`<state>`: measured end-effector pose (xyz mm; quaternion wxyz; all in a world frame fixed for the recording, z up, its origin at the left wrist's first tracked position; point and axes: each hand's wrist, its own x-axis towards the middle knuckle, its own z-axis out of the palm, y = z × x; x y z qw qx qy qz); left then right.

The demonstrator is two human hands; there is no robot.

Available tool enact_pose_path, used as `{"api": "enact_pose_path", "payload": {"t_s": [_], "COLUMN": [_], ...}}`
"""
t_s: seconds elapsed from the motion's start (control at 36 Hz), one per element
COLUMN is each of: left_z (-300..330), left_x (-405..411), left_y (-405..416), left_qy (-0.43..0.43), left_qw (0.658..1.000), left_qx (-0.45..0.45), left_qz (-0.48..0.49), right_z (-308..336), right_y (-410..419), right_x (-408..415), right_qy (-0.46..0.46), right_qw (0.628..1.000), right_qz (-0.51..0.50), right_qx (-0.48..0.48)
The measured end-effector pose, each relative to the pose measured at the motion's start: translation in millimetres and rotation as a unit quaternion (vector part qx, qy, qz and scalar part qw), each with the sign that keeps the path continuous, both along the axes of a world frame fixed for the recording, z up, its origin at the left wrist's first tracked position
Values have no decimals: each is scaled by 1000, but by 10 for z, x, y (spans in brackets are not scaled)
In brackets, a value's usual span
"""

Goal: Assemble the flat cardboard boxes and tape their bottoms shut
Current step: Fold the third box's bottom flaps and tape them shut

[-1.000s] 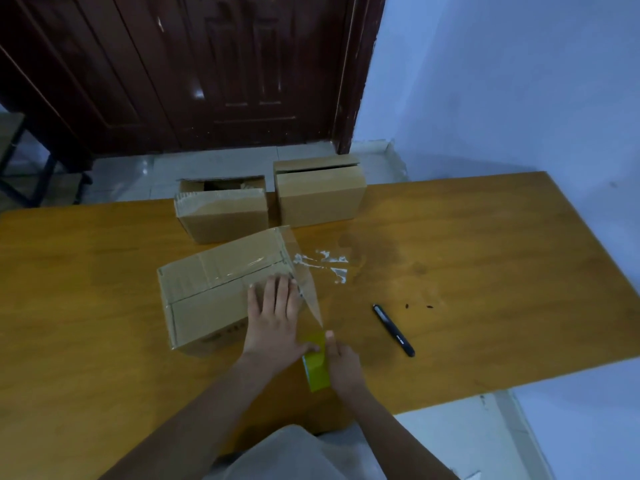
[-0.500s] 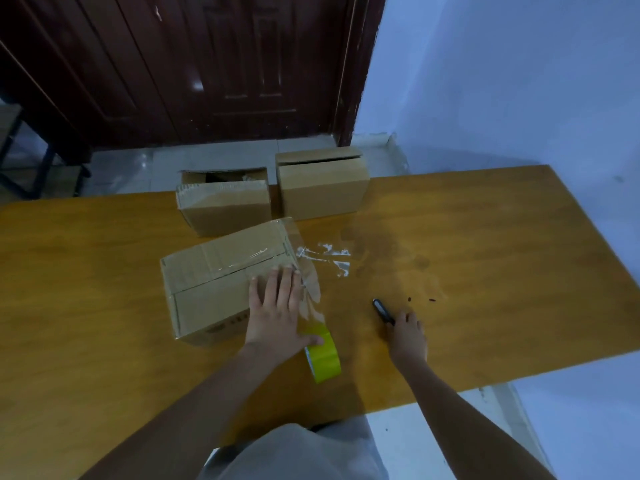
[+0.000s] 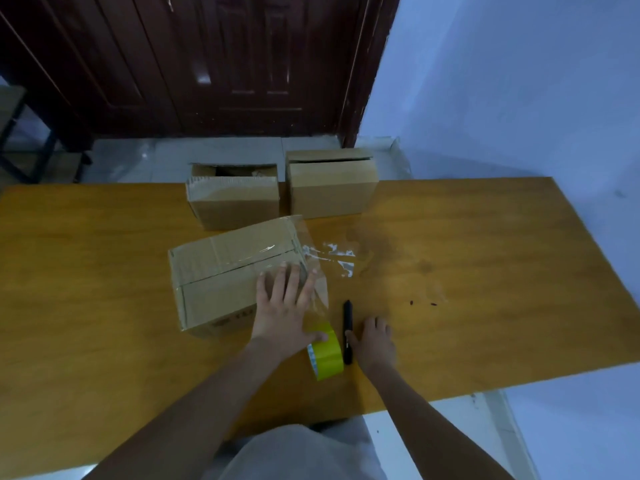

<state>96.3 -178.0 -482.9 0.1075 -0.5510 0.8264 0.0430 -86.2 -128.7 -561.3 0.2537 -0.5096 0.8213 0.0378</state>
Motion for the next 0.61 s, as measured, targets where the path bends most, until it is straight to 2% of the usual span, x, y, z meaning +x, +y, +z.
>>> {"api": "enact_pose_path", "payload": {"t_s": [0.25,0.36,0.42,0.5,0.61], "left_z": [25,26,24,20,3], "left_x": [7,15,18,18,26], "left_y": [13,8,9,11,11], "left_qy": [12,24,30,34,42], "left_qw": [1000,1000,1000,999,999], "left_qx": [3,1,-2,-5,-8], "left_qz": [-1,0,0,-1,-5], "right_z": [-31,114,217,436,720], "right_y": [-121,-139,-146,-130,-94], "right_x": [144,96,54,6,-23], "right_qy": [-17,-131,-168,-172,-166], "right_qw": [1000,988,980,977,971], "right_qz": [15,-77,-89,-50,79], "right_qx": [21,-29,-65,-118,-152]}}
